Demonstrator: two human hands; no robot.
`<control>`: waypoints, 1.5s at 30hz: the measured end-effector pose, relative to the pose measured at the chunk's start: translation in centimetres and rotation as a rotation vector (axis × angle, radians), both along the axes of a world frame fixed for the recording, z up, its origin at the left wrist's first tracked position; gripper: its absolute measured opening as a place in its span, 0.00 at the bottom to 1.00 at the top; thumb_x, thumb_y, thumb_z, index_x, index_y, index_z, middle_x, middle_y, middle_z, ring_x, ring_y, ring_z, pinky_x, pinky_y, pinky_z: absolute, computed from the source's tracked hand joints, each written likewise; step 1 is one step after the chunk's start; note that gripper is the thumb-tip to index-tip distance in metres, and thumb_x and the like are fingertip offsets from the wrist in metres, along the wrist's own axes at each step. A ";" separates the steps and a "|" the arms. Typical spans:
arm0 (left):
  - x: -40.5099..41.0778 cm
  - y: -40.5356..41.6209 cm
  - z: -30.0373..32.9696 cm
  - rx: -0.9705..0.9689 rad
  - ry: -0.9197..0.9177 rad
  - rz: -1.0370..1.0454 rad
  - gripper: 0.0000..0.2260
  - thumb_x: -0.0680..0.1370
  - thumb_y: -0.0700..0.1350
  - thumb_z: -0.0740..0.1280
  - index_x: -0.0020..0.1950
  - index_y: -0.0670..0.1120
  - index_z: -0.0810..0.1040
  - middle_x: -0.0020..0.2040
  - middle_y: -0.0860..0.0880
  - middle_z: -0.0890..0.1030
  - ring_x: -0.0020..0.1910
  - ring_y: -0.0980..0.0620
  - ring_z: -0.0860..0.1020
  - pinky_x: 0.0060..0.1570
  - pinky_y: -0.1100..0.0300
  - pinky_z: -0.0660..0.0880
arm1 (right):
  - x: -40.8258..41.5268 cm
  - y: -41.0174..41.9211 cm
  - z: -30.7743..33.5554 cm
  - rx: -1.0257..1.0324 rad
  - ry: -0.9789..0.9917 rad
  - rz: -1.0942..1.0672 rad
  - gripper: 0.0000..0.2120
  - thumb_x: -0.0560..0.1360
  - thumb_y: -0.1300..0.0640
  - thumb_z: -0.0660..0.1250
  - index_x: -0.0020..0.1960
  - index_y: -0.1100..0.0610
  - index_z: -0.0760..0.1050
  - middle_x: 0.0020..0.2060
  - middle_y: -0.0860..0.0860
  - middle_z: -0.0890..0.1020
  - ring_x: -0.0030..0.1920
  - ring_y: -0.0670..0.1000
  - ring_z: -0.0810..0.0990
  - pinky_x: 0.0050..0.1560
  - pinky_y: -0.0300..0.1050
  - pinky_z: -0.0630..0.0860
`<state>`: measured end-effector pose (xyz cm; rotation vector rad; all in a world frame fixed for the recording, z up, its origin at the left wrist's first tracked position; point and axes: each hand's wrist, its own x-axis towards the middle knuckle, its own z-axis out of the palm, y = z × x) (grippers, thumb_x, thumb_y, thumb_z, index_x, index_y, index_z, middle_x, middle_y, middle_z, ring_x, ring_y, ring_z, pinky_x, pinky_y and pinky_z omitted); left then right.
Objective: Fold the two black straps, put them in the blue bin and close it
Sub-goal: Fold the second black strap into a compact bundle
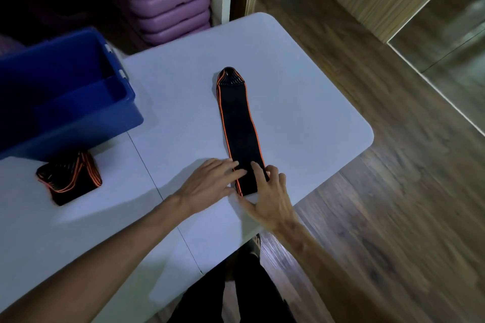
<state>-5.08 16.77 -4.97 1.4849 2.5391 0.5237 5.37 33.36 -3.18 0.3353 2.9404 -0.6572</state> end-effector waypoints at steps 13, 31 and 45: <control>3.6 0.3 -1.0 0.027 -0.067 0.203 0.22 0.79 0.52 0.54 0.71 0.46 0.70 0.74 0.46 0.66 0.74 0.51 0.62 0.70 0.59 0.60 | -0.8 8.0 -1.6 0.128 0.248 0.521 0.19 0.78 0.50 0.66 0.67 0.53 0.73 0.67 0.55 0.74 0.58 0.57 0.75 0.51 0.50 0.78; 1.4 2.4 3.5 0.227 -0.502 0.547 0.13 0.78 0.58 0.60 0.58 0.52 0.71 0.44 0.53 0.79 0.43 0.57 0.79 0.44 0.58 0.76 | -4.8 8.6 1.3 -0.382 0.043 0.353 0.13 0.81 0.46 0.60 0.63 0.47 0.68 0.48 0.51 0.79 0.49 0.50 0.77 0.50 0.44 0.74; -1.7 3.9 4.3 0.266 -0.410 0.506 0.07 0.78 0.52 0.66 0.49 0.49 0.78 0.33 0.54 0.76 0.34 0.53 0.74 0.35 0.62 0.71 | -6.4 7.9 1.3 -0.466 -0.009 0.235 0.11 0.81 0.46 0.59 0.62 0.45 0.68 0.52 0.38 0.76 0.54 0.45 0.72 0.52 0.36 0.69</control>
